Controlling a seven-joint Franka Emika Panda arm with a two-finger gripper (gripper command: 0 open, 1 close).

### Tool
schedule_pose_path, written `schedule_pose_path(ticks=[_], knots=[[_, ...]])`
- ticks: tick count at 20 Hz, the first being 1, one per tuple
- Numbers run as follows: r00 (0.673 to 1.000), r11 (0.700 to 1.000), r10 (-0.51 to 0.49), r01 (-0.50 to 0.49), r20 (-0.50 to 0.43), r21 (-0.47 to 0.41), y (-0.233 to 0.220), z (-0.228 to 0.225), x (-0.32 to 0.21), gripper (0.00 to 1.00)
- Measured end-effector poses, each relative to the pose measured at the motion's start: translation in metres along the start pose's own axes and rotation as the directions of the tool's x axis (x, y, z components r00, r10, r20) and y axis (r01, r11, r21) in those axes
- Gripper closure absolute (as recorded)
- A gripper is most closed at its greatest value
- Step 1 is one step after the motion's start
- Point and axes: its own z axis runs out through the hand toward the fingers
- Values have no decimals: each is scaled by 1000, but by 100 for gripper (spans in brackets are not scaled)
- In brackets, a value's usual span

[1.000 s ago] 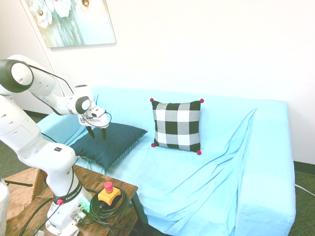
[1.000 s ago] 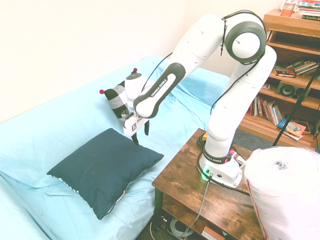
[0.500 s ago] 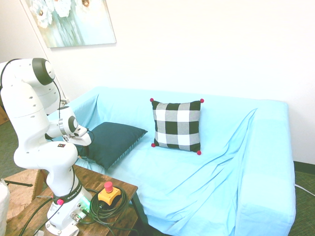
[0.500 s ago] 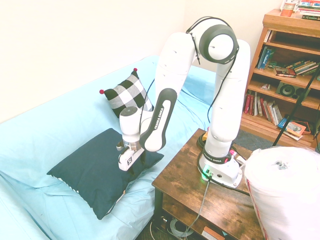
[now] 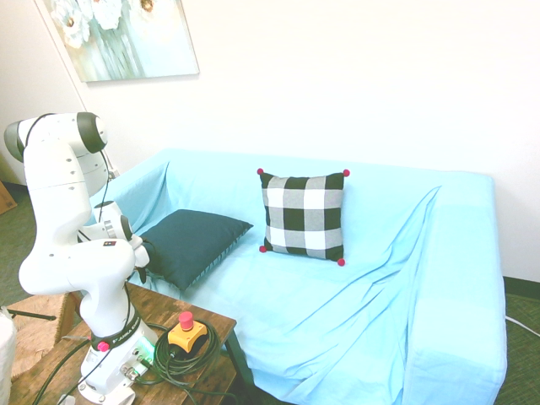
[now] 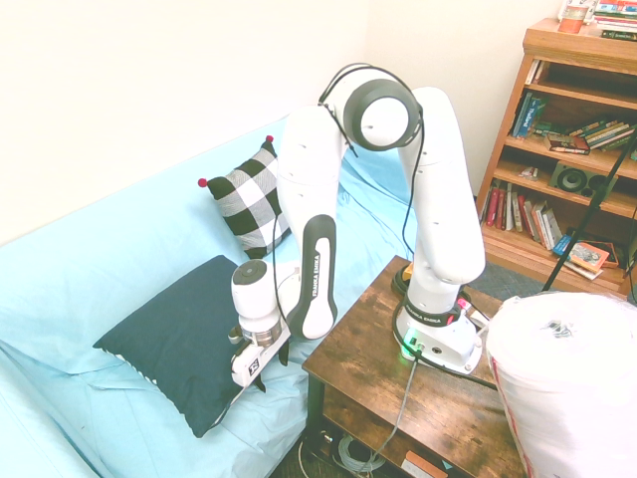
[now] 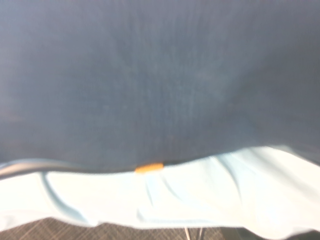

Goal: Lift the pillow

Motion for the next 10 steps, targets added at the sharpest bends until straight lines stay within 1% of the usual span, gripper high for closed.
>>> schedule_pose_path(ticks=[5, 10], knots=[[1000, 1000, 11, -11, -9, 5, -12, 38, 6, 0], [999, 999, 20, -19, -44, 25, -27, 47, 40, 0]])
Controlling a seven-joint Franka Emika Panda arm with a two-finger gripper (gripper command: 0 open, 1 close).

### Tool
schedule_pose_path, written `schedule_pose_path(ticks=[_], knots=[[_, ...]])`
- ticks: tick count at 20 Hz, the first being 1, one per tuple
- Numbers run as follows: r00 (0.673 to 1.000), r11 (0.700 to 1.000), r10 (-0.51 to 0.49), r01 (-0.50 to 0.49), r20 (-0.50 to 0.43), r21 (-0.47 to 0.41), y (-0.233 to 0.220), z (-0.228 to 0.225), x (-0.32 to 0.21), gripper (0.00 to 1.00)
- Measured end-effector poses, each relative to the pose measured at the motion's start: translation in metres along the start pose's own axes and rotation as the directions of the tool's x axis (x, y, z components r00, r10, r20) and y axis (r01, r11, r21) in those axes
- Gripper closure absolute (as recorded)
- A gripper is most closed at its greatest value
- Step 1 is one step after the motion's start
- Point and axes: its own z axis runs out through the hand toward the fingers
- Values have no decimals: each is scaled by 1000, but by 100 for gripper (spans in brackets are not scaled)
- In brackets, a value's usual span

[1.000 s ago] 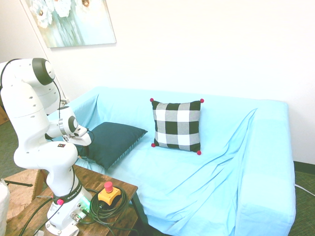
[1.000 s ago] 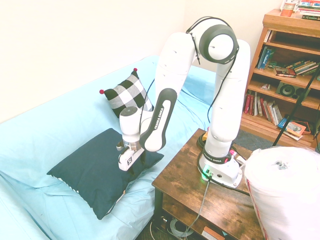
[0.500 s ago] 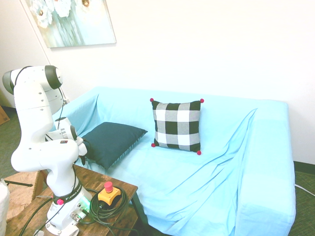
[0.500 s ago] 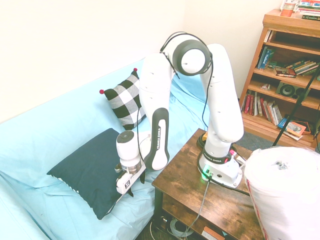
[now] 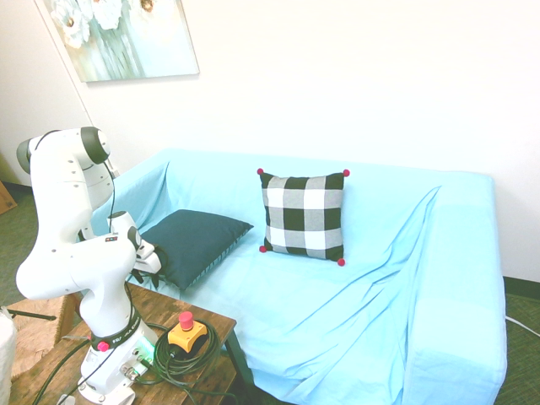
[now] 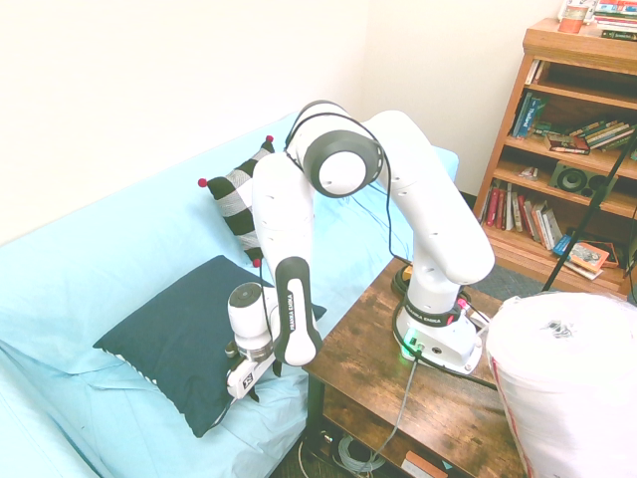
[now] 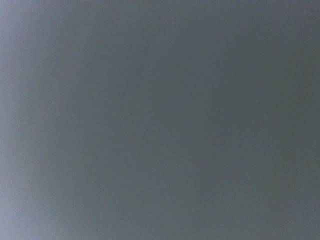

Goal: Lift the pillow

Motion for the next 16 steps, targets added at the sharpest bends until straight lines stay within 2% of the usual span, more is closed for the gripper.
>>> schedule_pose_path(ticks=[8, 16], knots=[[998, 997, -20, 24, -60, 70, -29, -33, 46, 0], [989, 990, -19, 39, -147, 136, -74, -124, 109, 0]])
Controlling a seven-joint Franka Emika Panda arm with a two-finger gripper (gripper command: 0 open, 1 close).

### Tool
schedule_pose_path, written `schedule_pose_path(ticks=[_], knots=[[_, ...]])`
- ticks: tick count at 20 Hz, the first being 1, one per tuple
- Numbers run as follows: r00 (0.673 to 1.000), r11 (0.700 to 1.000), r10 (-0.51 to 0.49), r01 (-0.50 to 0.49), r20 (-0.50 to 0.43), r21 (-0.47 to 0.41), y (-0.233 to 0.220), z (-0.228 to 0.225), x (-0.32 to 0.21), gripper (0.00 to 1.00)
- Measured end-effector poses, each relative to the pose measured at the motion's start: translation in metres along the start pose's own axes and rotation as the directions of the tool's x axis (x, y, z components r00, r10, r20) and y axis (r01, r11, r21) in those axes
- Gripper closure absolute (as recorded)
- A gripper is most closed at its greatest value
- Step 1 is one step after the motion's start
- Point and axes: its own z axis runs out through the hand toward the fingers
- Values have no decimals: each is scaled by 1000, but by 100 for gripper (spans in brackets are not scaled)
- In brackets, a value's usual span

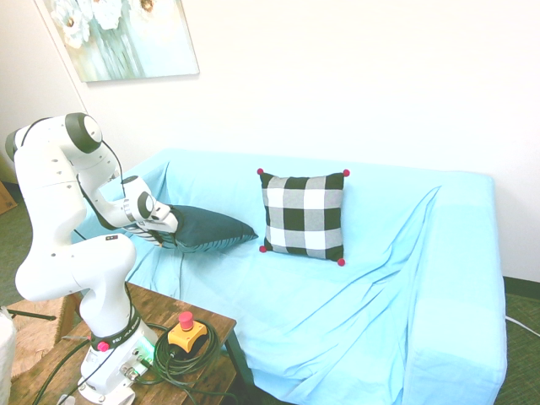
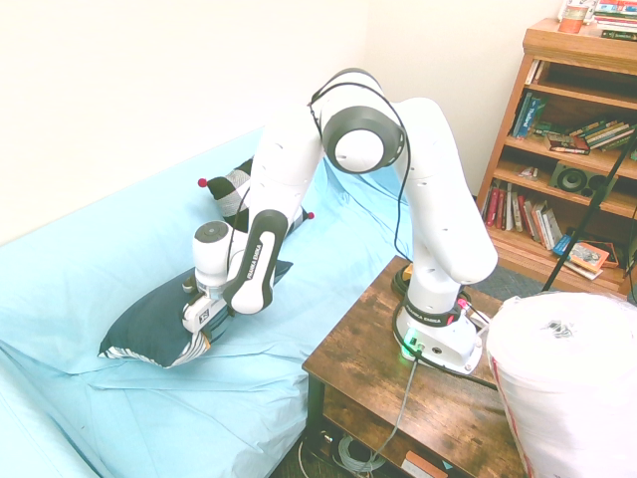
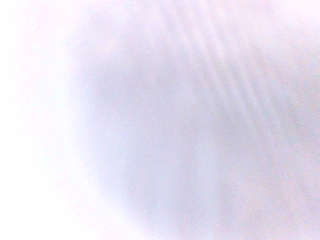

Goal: Lift the pillow

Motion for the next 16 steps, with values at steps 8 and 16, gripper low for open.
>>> schedule_pose_path(ticks=[8, 16], knots=[[997, 999, -1, 4, -77, 44, -60, -64, 80, 0], [990, 998, 15, -7, -139, 56, -112, -90, 154, 0]])
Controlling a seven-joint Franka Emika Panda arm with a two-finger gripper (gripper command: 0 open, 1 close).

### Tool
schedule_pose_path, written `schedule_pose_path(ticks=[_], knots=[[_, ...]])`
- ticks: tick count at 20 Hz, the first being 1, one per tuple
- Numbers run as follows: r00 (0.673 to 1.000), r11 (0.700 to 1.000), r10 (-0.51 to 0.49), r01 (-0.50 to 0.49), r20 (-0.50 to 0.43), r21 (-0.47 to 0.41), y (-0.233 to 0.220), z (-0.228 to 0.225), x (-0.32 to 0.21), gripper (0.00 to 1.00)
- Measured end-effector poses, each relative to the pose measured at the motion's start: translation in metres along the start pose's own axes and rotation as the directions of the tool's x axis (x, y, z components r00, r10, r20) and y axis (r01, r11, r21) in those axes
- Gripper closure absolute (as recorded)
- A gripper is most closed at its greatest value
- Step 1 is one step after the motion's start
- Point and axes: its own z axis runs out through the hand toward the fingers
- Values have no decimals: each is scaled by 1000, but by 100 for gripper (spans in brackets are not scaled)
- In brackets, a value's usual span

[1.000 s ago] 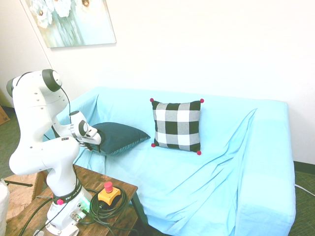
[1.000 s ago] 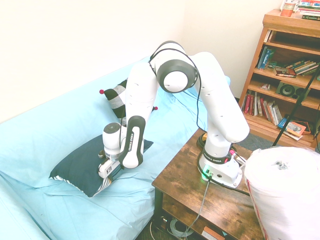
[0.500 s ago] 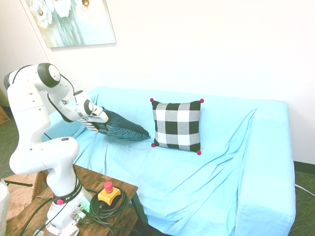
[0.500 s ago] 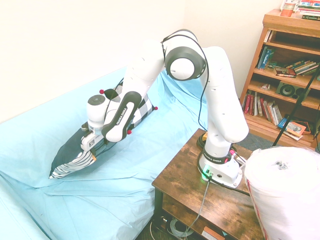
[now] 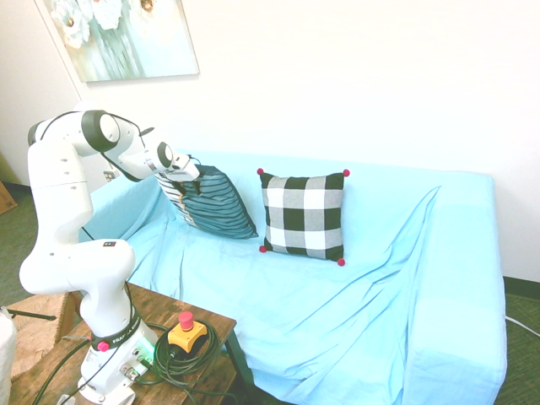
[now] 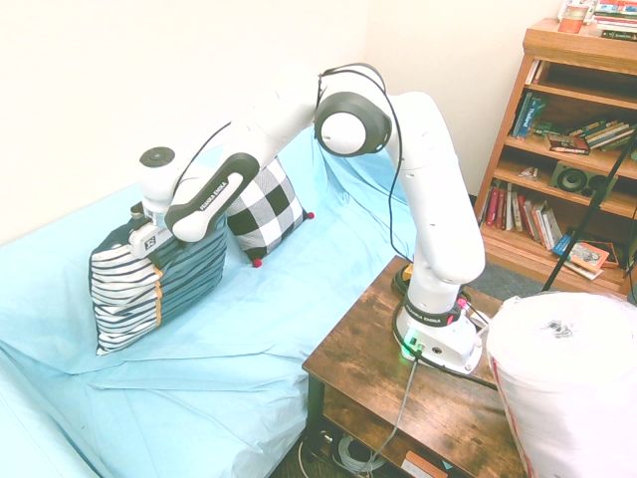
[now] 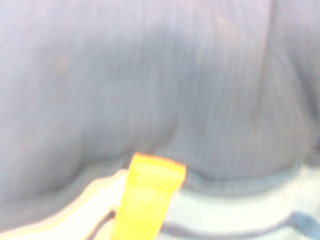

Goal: Lift the pillow

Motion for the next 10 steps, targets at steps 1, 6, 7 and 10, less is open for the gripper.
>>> schedule_pose_path(ticks=[1, 6, 7, 10], knots=[[1000, 1000, 2, -2, -5, 4, -7, 0, 8, 0], [1000, 1000, 3, -2, -31, 19, -34, 12, 61, 0], [999, 1000, 7, -6, -36, 25, -37, 19, 73, 0], [999, 1000, 17, -16, -31, 26, -53, 30, 95, 0]])
